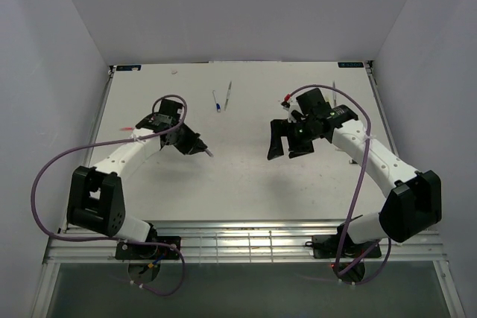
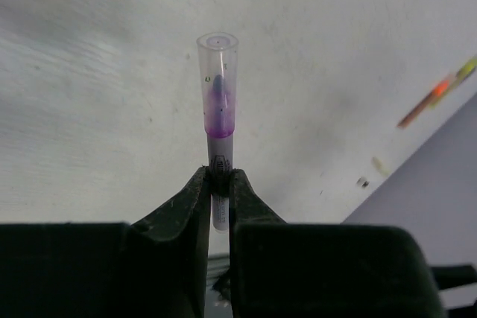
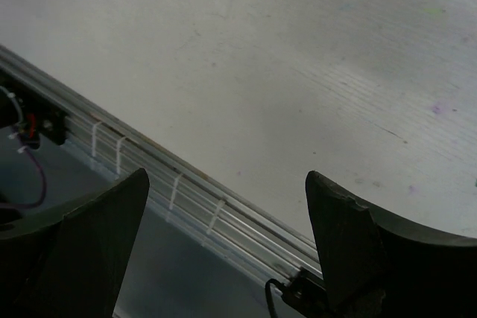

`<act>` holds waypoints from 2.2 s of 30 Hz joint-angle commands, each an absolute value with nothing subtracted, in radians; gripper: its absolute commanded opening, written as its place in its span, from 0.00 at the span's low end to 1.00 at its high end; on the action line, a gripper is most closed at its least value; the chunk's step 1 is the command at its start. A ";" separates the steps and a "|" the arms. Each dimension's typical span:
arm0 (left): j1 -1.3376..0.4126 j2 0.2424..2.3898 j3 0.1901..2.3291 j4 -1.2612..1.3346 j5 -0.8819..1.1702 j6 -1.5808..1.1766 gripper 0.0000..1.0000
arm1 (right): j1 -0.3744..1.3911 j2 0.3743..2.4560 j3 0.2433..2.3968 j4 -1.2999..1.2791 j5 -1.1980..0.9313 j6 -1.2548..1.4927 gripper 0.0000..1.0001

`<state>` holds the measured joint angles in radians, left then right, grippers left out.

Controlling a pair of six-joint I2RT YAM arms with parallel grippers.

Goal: Open the pen caps

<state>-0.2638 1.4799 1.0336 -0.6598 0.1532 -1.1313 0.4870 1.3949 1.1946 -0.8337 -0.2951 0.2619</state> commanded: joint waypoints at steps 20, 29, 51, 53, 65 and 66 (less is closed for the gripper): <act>-0.380 1.298 0.879 -0.302 0.503 -1.203 0.00 | 0.610 1.529 1.051 -0.075 -0.845 0.735 0.71; -0.385 1.273 0.870 -0.288 0.529 -1.238 0.00 | 0.640 1.601 1.048 -0.029 -0.821 0.742 0.60; -0.437 1.282 0.877 -0.288 0.531 -1.247 0.00 | 0.681 1.700 1.100 0.075 -0.818 0.830 0.09; -0.437 1.287 0.880 -0.290 0.538 -1.235 0.00 | 0.681 1.695 1.095 0.058 -0.804 0.816 0.08; -0.434 1.341 0.933 -0.387 0.476 -1.155 0.62 | 0.698 1.588 1.037 -0.054 -0.804 0.798 0.08; -0.436 1.344 0.934 -0.391 0.472 -1.154 0.61 | 0.701 1.574 1.034 -0.057 -0.798 0.799 0.08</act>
